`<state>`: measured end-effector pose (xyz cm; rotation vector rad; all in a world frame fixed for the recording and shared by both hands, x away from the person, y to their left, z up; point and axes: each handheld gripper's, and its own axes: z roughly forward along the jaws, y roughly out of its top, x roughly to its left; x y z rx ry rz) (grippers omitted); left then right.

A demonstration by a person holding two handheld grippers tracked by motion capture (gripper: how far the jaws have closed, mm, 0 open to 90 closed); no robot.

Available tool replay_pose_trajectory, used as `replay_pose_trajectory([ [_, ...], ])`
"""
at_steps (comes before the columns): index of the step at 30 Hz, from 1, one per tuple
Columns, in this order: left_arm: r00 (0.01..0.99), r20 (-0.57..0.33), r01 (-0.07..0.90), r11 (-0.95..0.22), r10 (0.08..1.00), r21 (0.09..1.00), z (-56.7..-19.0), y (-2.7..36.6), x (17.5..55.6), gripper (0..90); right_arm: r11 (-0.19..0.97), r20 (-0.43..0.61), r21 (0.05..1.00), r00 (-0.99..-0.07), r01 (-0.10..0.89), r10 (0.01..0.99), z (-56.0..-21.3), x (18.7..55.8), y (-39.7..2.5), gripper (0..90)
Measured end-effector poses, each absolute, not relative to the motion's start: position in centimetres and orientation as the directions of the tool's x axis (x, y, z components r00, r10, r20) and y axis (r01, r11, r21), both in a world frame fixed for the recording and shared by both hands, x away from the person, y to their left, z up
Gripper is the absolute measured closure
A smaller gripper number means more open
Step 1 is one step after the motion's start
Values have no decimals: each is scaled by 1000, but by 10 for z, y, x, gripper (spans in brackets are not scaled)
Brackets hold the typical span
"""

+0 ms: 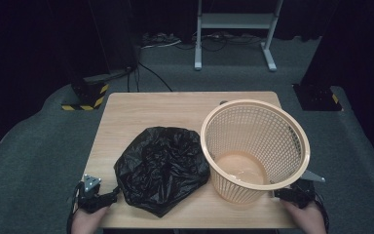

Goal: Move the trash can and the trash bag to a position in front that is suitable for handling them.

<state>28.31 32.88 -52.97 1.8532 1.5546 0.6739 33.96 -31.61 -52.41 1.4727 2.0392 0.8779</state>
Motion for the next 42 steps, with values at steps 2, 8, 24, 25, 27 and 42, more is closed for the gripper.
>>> replay_pose_trajectory([
  [2, 177, -10, 668, -112, 984, 736, -530, 329, 282, 149, 217, -8, 731, -310, 647, 951, -524, 340, -316, 114],
  [8, 168, -57, 621, -61, 984, 782, -527, 336, 279, 150, 200, 9, 729, -301, 654, 954, -524, 339, -316, 114],
  [24, 265, -63, 454, -67, 962, 888, -462, 304, 260, 151, 196, 12, 729, -298, 656, 954, -524, 339, -315, 108],
  [25, 294, -50, 430, -86, 955, 899, -452, 293, 259, 152, 202, 5, 730, -301, 653, 954, -524, 339, -315, 107],
  [27, 337, -35, 416, -115, 941, 902, -443, 277, 259, 152, 204, 4, 730, -302, 652, 953, -524, 339, -315, 107],
  [42, 478, 20, 403, -239, 878, 883, -431, 205, 294, 158, 195, 22, 732, -308, 653, 951, -524, 339, -318, 105],
])
